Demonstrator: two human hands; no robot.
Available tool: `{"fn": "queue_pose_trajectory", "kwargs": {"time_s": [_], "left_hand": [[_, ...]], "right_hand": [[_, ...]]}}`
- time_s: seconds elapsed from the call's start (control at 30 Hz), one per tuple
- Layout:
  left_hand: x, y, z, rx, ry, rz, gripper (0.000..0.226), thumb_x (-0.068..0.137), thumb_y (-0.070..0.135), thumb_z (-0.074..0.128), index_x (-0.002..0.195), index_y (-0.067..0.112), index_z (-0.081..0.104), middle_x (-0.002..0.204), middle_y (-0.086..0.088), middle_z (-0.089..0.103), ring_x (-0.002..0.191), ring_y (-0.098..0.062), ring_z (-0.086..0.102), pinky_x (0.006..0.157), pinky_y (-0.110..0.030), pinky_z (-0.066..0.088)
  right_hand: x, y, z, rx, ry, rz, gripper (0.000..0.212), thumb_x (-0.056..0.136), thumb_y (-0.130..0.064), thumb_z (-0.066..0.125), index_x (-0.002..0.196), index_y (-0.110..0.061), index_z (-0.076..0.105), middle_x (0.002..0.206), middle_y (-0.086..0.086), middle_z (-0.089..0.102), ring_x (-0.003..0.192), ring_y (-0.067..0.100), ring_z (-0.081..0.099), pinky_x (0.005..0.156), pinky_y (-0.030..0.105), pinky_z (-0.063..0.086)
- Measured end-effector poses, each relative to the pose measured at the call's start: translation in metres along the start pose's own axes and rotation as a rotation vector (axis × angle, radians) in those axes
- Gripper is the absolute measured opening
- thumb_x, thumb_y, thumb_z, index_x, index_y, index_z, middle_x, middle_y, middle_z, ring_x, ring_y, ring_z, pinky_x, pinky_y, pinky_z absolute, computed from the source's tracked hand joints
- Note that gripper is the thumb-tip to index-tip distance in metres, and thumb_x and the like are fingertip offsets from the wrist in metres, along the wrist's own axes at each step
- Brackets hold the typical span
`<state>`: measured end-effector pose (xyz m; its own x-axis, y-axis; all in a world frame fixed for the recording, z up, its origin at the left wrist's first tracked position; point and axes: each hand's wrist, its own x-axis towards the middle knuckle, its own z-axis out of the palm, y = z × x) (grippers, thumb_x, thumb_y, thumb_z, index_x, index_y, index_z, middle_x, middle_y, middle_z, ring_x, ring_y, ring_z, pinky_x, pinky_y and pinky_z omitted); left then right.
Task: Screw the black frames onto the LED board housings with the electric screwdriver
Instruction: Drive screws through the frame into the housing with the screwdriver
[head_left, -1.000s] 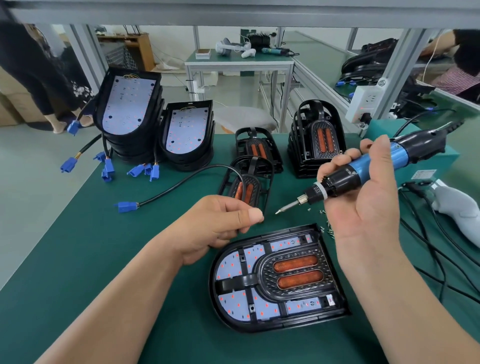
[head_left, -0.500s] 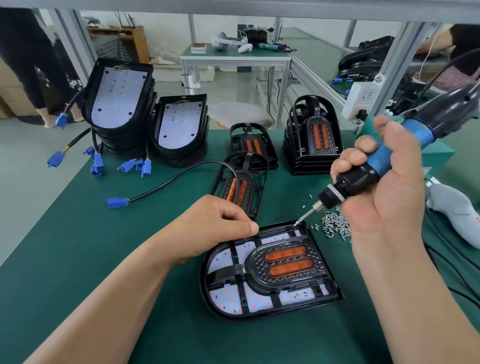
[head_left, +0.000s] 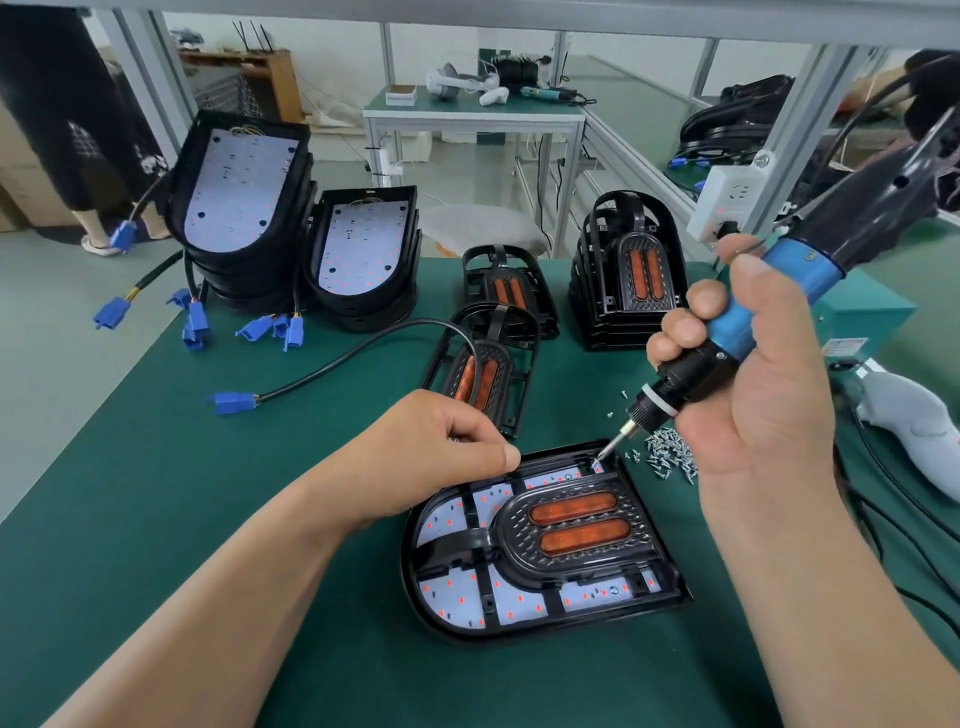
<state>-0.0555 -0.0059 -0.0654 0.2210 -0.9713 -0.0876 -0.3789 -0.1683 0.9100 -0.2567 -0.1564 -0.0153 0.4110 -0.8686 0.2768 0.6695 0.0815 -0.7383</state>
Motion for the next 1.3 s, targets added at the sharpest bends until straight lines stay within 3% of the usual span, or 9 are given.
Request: {"fn": "queue_pose_trajectory", "kwargs": {"time_s": [0.1, 0.23, 0.4, 0.57, 0.73, 0.93, 1.3], "left_hand": [[0.000, 0.000, 0.000, 0.006, 0.002, -0.001, 0.029, 0.078, 0.052, 0.079, 0.085, 0.024, 0.083, 0.090, 0.001, 0.080, 0.087, -0.018, 0.076, 0.082, -0.029, 0.060], [-0.001, 0.001, 0.000, 0.008, -0.005, -0.001, 0.019, 0.085, 0.043, 0.081, 0.083, 0.024, 0.082, 0.088, 0.002, 0.079, 0.079, -0.005, 0.071, 0.076, -0.017, 0.057], [-0.001, 0.002, 0.002, 0.033, 0.008, -0.007, 0.017, 0.089, 0.038, 0.080, 0.083, 0.023, 0.081, 0.090, -0.002, 0.078, 0.081, -0.008, 0.069, 0.081, -0.029, 0.057], [-0.003, 0.004, 0.004, 0.058, 0.020, -0.004, 0.017, 0.091, 0.037, 0.080, 0.083, 0.023, 0.081, 0.089, -0.004, 0.077, 0.079, -0.010, 0.069, 0.082, -0.032, 0.056], [-0.002, 0.005, 0.006, 0.067, 0.010, -0.017, 0.026, 0.083, 0.049, 0.086, 0.082, 0.024, 0.081, 0.092, -0.021, 0.073, 0.073, -0.017, 0.060, 0.072, -0.034, 0.050], [-0.001, 0.002, 0.010, 0.139, 0.029, 0.006, 0.022, 0.086, 0.042, 0.085, 0.072, 0.026, 0.078, 0.060, 0.013, 0.062, 0.052, -0.001, 0.047, 0.052, -0.014, 0.039], [-0.002, -0.002, 0.013, 0.205, 0.041, 0.050, 0.028, 0.090, 0.042, 0.082, 0.071, 0.023, 0.072, 0.051, 0.015, 0.046, 0.052, -0.009, 0.040, 0.054, -0.027, 0.038]], "right_hand": [[0.000, 0.002, 0.000, 0.005, -0.010, 0.004, 0.011, 0.105, -0.021, 0.054, 0.109, -0.025, 0.064, 0.078, -0.005, 0.050, 0.062, 0.011, 0.050, 0.062, 0.025, 0.046], [-0.001, 0.004, 0.001, -0.018, -0.032, 0.002, 0.011, 0.103, -0.021, 0.057, 0.107, -0.026, 0.065, 0.078, -0.004, 0.051, 0.061, 0.012, 0.050, 0.062, 0.026, 0.046], [-0.002, 0.005, 0.002, -0.048, -0.065, -0.006, 0.012, 0.101, -0.020, 0.058, 0.110, -0.024, 0.064, 0.079, -0.004, 0.052, 0.061, 0.013, 0.050, 0.062, 0.027, 0.046], [-0.005, 0.005, 0.004, -0.070, -0.101, -0.022, 0.015, 0.101, -0.020, 0.057, 0.114, -0.023, 0.063, 0.080, -0.003, 0.051, 0.063, 0.014, 0.049, 0.063, 0.028, 0.046], [-0.006, 0.007, 0.006, -0.091, -0.123, -0.005, 0.018, 0.100, -0.018, 0.057, 0.116, -0.022, 0.064, 0.080, -0.002, 0.050, 0.063, 0.015, 0.048, 0.062, 0.029, 0.045], [-0.009, 0.011, 0.011, -0.148, -0.177, 0.010, 0.020, 0.092, -0.022, 0.068, 0.112, -0.021, 0.066, 0.079, -0.001, 0.049, 0.062, 0.017, 0.048, 0.061, 0.030, 0.046], [-0.011, 0.011, 0.017, -0.191, -0.189, 0.031, 0.020, 0.091, -0.017, 0.067, 0.110, -0.023, 0.065, 0.076, -0.001, 0.049, 0.059, 0.017, 0.047, 0.060, 0.030, 0.045]]}}
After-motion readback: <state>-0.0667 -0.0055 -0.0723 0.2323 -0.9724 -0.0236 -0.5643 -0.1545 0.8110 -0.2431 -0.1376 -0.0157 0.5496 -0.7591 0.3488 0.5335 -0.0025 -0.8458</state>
